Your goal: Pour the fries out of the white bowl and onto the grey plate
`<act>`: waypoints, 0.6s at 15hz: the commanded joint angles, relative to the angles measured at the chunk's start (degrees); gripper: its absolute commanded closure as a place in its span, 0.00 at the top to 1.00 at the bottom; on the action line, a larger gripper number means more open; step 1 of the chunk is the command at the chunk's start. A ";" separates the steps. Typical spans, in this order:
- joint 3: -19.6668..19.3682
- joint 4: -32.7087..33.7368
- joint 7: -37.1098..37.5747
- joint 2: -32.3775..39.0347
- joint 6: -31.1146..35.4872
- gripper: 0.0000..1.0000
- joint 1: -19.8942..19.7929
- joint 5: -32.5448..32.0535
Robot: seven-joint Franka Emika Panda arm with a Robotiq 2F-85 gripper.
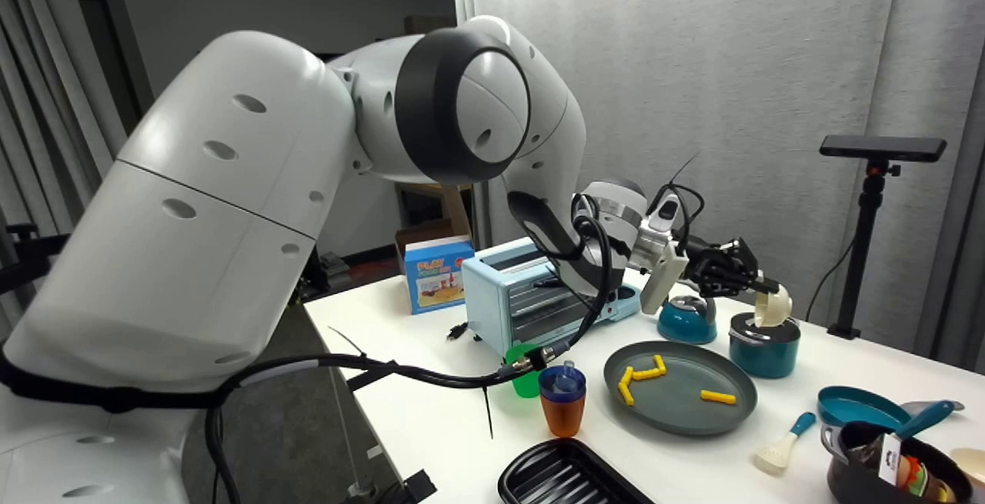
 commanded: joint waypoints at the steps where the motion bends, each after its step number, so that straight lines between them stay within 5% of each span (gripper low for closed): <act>1: 2.66 -1.68 2.09 -1.30 4.36 0.01 -2.69 7.42; 8: 2.20 -1.95 6.94 -1.05 10.89 0.01 -2.70 23.60; 9: 1.73 -12.19 10.00 -10.22 13.09 0.01 -2.85 23.87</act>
